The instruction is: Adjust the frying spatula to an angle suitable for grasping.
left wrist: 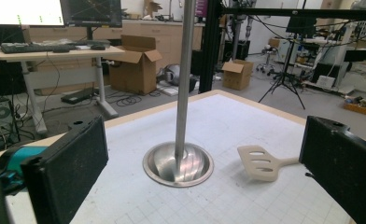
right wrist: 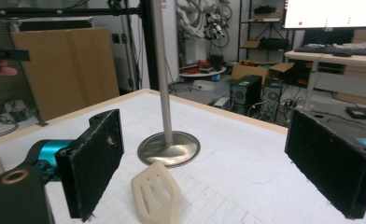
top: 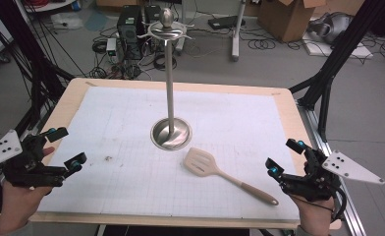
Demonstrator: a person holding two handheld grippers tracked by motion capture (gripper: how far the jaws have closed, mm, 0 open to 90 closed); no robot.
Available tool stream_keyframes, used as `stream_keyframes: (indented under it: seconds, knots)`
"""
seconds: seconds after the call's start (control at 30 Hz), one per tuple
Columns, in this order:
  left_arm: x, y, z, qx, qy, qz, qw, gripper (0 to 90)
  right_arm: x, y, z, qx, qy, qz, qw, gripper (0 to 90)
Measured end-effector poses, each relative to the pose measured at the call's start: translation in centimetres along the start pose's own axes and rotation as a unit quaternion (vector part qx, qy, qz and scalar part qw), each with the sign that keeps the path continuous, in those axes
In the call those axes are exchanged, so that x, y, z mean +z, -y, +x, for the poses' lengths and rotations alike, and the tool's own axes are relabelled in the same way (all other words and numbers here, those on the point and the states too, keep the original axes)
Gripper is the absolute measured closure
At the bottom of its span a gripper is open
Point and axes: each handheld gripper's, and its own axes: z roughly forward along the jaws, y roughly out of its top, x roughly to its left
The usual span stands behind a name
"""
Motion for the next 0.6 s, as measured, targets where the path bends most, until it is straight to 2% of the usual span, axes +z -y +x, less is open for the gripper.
stream_keyframes:
  seconds: [0.2,0.23,0.27,0.3,0.33,0.37,0.43,0.53,0.57,0.6]
  knots:
    - [0.2,0.1,0.0,0.000,0.001,0.004,1.0000,1.7,0.3,0.1,-0.1,0.005,0.010,0.003,0.9999,10.5]
    - [0.2,0.1,0.0,0.000,0.001,0.004,1.0000,1.7,0.4,0.2,-0.2,-0.003,0.011,0.003,0.9999,10.5]
    - [0.2,0.1,0.0,0.000,0.001,0.004,1.0000,1.7,0.5,0.2,-0.1,0.001,0.011,0.007,0.9999,10.5]
    - [0.2,0.1,0.0,0.002,0.002,0.005,1.0000,1.7,0.7,0.3,-0.1,-0.009,0.009,0.005,0.9999,10.5]
    - [0.2,0.1,-0.1,0.003,0.002,0.004,1.0000,1.7,0.8,0.4,0.0,-0.001,0.008,0.011,0.9999,10.5]
    - [0.2,0.1,-0.1,0.003,0.002,0.004,1.0000,1.7,0.9,0.5,0.0,-0.005,0.006,0.011,0.9999,11.0]
    - [0.3,0.1,-0.1,0.005,0.002,0.002,1.0000,1.7,1.1,0.6,-0.1,-0.009,0.002,0.018,0.9998,15.2]
    - [0.3,0.1,-0.1,0.006,0.003,0.002,1.0000,1.8,1.2,0.8,-0.2,0.000,-0.009,0.019,0.9998,18.6]
    - [0.4,0.2,-0.1,0.006,0.003,0.004,1.0000,1.8,1.2,0.8,-0.3,0.008,-0.033,0.014,0.9993,25.3]
    - [0.4,0.2,-0.1,0.006,0.003,0.004,1.0000,1.7,1.2,0.9,-0.3,0.004,-0.030,0.014,0.9994,27.5]
